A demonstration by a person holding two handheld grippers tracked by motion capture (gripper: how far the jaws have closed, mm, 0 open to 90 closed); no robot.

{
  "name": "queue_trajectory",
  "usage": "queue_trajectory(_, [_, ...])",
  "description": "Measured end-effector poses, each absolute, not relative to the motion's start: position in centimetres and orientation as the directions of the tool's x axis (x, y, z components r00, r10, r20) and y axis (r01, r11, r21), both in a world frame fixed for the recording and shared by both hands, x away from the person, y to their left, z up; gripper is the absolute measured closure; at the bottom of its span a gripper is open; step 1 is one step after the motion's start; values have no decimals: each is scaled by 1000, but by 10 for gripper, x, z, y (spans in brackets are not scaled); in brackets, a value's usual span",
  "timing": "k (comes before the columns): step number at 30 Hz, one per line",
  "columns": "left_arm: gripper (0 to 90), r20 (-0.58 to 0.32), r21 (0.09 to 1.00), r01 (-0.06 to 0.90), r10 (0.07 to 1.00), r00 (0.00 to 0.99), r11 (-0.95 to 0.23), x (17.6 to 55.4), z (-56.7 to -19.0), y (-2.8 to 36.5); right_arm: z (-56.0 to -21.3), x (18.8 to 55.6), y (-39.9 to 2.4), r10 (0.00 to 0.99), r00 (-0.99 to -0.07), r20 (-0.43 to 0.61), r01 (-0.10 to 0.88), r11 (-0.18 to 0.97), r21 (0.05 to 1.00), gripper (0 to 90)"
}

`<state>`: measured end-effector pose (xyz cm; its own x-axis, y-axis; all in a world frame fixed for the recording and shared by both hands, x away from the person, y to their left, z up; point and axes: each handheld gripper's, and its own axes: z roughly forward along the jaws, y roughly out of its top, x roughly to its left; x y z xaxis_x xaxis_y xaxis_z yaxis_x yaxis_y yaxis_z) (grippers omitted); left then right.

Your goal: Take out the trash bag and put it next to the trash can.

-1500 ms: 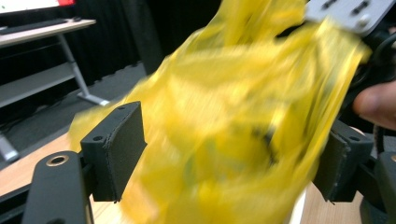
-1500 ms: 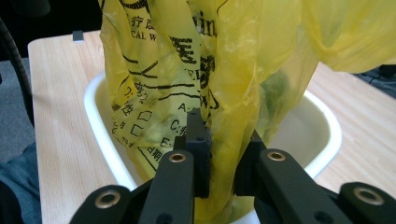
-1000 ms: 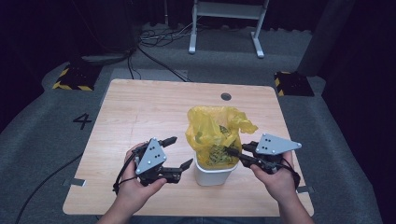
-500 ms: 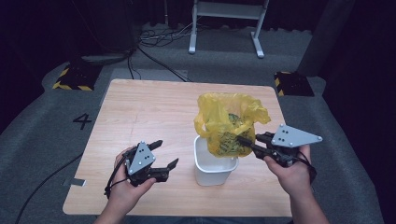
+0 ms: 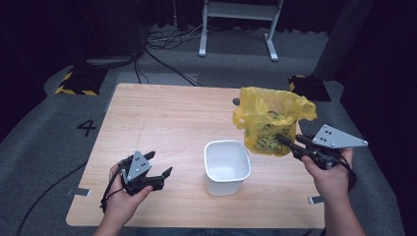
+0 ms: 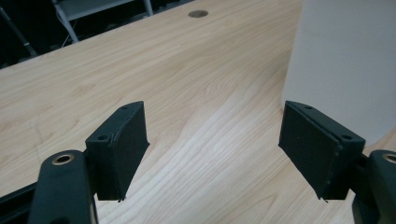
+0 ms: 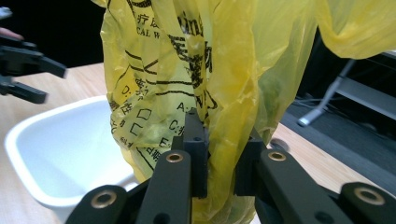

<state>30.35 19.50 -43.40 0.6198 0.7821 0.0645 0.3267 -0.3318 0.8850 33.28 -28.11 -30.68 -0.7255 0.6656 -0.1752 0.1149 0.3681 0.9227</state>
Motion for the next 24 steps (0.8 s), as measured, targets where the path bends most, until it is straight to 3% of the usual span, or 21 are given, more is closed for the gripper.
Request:
queue_trajectory(9, [243, 101, 859, 355, 801, 590, -370, 308, -449, 201, -323, 338, -310, 719, -670, -183, 140, 365, 920, 800])
queue_trajectory(24, [239, 49, 847, 405, 808, 587, -345, 306, -473, 223, -379, 359, -320, 761, -633, -139, 246, 368, 897, 794])
